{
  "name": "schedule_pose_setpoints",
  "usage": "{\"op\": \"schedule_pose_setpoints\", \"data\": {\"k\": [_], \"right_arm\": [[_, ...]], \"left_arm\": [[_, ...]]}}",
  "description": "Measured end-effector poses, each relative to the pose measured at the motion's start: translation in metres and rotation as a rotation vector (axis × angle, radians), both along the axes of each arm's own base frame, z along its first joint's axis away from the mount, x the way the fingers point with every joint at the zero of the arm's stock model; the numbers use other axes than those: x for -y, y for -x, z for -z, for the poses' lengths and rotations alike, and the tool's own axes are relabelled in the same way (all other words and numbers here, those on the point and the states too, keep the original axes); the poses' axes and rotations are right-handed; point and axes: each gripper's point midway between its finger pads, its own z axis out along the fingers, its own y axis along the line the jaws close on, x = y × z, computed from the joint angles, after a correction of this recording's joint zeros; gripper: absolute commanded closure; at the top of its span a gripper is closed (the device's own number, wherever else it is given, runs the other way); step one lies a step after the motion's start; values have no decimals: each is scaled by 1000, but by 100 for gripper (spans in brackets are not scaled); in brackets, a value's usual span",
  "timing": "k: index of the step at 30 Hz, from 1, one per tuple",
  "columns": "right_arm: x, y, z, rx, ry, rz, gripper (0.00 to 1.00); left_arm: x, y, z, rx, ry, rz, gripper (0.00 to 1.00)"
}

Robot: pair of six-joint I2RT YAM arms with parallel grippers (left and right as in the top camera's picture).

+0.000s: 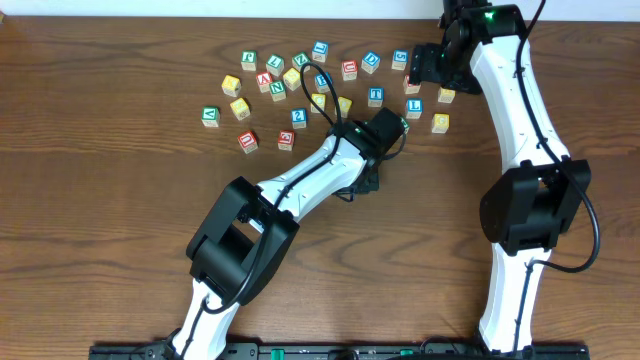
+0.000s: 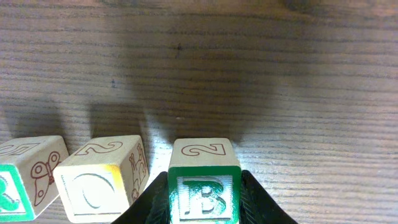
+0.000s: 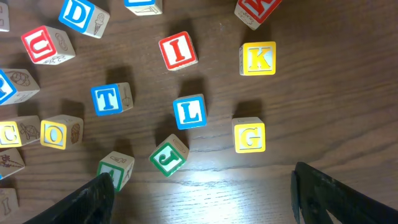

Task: Spell out ROBOT
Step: 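Carry the green B block right of the O block and set it down, then open the left gripper and retract both arms outward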

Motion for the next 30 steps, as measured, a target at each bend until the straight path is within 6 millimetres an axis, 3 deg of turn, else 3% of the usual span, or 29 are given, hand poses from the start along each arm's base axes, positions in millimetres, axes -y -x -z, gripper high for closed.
{"op": "schedule_pose_setpoints", "data": {"k": [2, 7, 13, 19, 21, 23, 26, 28, 29, 30], "right_arm": [[0, 1, 0, -3, 1, -2, 13], [0, 1, 0, -3, 3, -6, 13], [0, 1, 1, -6, 7, -18, 13], [1, 4, 1, -17, 11, -28, 13], [1, 5, 2, -19, 12, -31, 14], [1, 6, 2, -23, 14, -35, 14], [2, 13, 2, -49, 21, -46, 8], [2, 18, -3, -55, 24, -57, 3], [3, 23, -20, -31, 25, -68, 1], [5, 26, -31, -13, 24, -74, 1]], "left_arm": [[0, 0, 0, 0, 1, -5, 71], [-2, -3, 0, 2, 4, -17, 64], [-15, -11, 1, -3, 3, -57, 42], [-16, -12, -8, 3, 19, -51, 41], [-14, -13, -23, 28, 42, -43, 41], [-11, -16, -50, 77, 80, -20, 41], [-17, -14, -123, 199, 160, 36, 41], [-34, -7, -155, 232, 176, 45, 41], [-68, -5, -199, 310, 197, 16, 41], [-84, -6, -213, 337, 199, 2, 41]]}}
